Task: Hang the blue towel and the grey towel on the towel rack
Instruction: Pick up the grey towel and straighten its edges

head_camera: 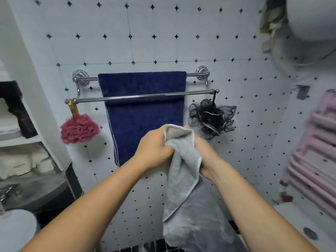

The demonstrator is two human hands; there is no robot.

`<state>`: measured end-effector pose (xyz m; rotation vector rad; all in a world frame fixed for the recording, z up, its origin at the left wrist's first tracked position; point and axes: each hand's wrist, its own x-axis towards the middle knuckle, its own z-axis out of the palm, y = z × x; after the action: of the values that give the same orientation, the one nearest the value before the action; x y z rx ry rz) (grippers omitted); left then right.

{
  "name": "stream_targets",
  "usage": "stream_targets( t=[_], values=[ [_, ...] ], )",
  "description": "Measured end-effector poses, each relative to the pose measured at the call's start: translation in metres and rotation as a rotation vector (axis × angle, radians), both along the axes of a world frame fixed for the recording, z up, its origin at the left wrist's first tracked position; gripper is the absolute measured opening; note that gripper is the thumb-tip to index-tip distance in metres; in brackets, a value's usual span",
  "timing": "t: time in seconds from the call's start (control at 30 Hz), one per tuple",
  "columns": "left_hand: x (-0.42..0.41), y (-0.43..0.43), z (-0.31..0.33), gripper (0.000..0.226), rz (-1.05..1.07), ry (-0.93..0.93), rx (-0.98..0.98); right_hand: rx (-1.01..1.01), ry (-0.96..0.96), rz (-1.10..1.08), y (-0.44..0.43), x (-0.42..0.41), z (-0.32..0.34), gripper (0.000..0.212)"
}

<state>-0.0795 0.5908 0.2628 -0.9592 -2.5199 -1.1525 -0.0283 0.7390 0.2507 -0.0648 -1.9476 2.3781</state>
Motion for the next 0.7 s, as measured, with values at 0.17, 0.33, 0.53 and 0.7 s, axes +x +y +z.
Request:
stream_targets(
  t=[0.17, 0.33, 0.53, 0.7],
  values=[
    [-0.012, 0.012, 0.009, 0.021, 0.144, -0.266, 0.155, 0.371, 0.198, -0.191, 0.006, 0.016, -0.019, 0.035],
    [-0.018, -0.006, 0.006, 0.040, -0.331, -0.722, 0.179, 0.209, 0.077, -0.435, 0.017, -0.001, -0.022, 0.023],
    [-0.043, -0.040, 0.009, 0.025, -0.035, -0.711, 0.592, 0.333, 0.112, -0.337, 0.028, -0.022, -0.010, 0.009],
    [-0.074, -0.090, 0.027, 0.020, 0.144, -0.642, 0.849, 0.675, 0.045, 0.006, 0.055, -0.011, -0.010, 0.012]
  ],
)
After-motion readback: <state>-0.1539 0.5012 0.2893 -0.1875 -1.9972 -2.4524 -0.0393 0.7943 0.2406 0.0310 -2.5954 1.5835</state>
